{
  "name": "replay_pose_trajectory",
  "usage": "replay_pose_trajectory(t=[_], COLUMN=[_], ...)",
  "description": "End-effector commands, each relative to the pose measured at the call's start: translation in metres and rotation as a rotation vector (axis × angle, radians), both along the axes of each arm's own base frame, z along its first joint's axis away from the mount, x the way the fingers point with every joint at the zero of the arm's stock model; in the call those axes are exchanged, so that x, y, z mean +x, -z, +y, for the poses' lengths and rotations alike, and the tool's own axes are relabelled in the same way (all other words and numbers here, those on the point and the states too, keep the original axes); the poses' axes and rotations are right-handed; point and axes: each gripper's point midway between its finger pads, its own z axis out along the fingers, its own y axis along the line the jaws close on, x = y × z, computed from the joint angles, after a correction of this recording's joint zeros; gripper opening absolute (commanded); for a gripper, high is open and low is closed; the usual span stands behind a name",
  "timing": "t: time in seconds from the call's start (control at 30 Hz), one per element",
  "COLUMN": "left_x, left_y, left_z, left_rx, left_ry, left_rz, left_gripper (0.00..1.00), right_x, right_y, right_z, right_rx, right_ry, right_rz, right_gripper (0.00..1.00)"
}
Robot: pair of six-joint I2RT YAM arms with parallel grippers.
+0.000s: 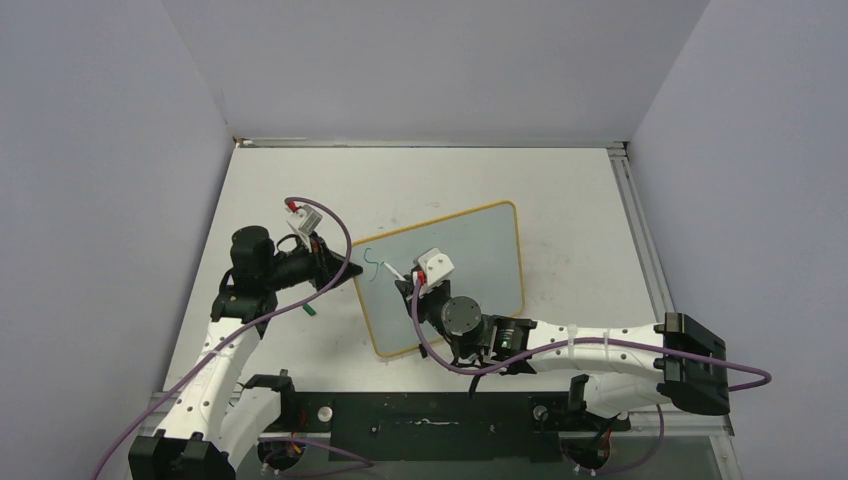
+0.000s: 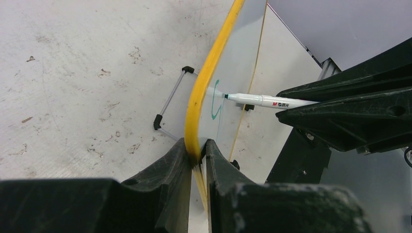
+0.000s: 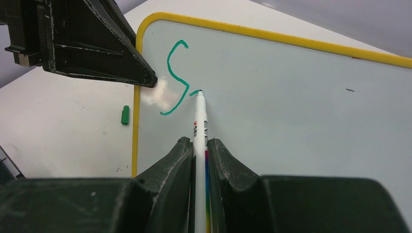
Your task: Write a sentence on the whiteboard
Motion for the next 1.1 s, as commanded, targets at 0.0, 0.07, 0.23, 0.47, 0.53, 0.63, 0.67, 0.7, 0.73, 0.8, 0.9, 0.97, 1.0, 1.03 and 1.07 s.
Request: replay_pose_trajectory(t=[0.0, 0.07, 0.23, 0.47, 0.53, 0.63, 0.67, 0.7, 0.73, 0.8, 0.9, 0.97, 1.0, 1.03, 1.07], left_x=[0.000, 0.000, 0.000, 0.000, 0.000, -0.001, -0.001, -0.001, -0.001, -0.001, -0.001, -0.001, -0.001, -0.001, -0.001], left_y=[-0.007, -0.007, -0.007, -0.007, -0.007, -0.006, -0.006, -0.006, -0.006, -0.006, -0.007, -0.006, -0.006, -0.006, -0.007], left_z=[0.000, 0.000, 0.001, 0.000, 0.000, 0.000, 0.000, 0.000, 0.000, 0.000, 0.000, 0.000, 0.000, 0.000, 0.000], left_rx=[0.011, 0.011, 0.012, 0.011, 0.011, 0.011, 0.011, 0.011, 0.011, 0.011, 0.011, 0.010, 0.010, 0.010, 0.010], left_ry=[0.010, 0.009, 0.007, 0.009, 0.009, 0.010, 0.010, 0.010, 0.010, 0.011, 0.011, 0.012, 0.013, 0.014, 0.014], left_rz=[-0.051, -0.050, -0.049, -0.050, -0.050, -0.047, -0.047, -0.047, -0.047, -0.047, -0.048, -0.047, -0.047, -0.047, -0.048], left_gripper=[0.00, 0.00, 0.00, 0.00, 0.00, 0.00, 0.00, 0.00, 0.00, 0.00, 0.00, 0.00, 0.00, 0.00, 0.00], right_x=[0.014, 0.014, 0.015, 0.007, 0.007, 0.007, 0.007, 0.007, 0.007, 0.008, 0.008, 0.010, 0.010, 0.011, 0.013], right_y=[-0.017, -0.018, -0.024, -0.039, -0.043, -0.047, -0.048, -0.050, -0.050, -0.051, -0.055, -0.054, -0.053, -0.052, -0.051], right_z=[-0.014, -0.014, -0.018, -0.012, -0.009, -0.004, -0.002, 0.000, 0.002, 0.005, 0.009, 0.011, 0.012, 0.012, 0.012], right_rx=[0.036, 0.039, 0.053, 0.081, 0.082, 0.081, 0.082, 0.081, 0.076, 0.075, 0.083, 0.072, 0.068, 0.064, 0.059], right_ry=[0.088, 0.091, 0.099, 0.036, 0.023, 0.010, 0.004, -0.002, -0.004, -0.012, -0.021, -0.019, -0.016, -0.013, -0.007], right_rz=[-0.010, -0.010, -0.017, -0.052, -0.061, -0.073, -0.076, -0.080, -0.085, -0.093, -0.103, -0.106, -0.106, -0.106, -0.106], right_gripper=[0.05, 0.05, 0.05, 0.05, 0.05, 0.05, 0.05, 0.05, 0.05, 0.05, 0.05, 0.05, 0.05, 0.05, 0.05])
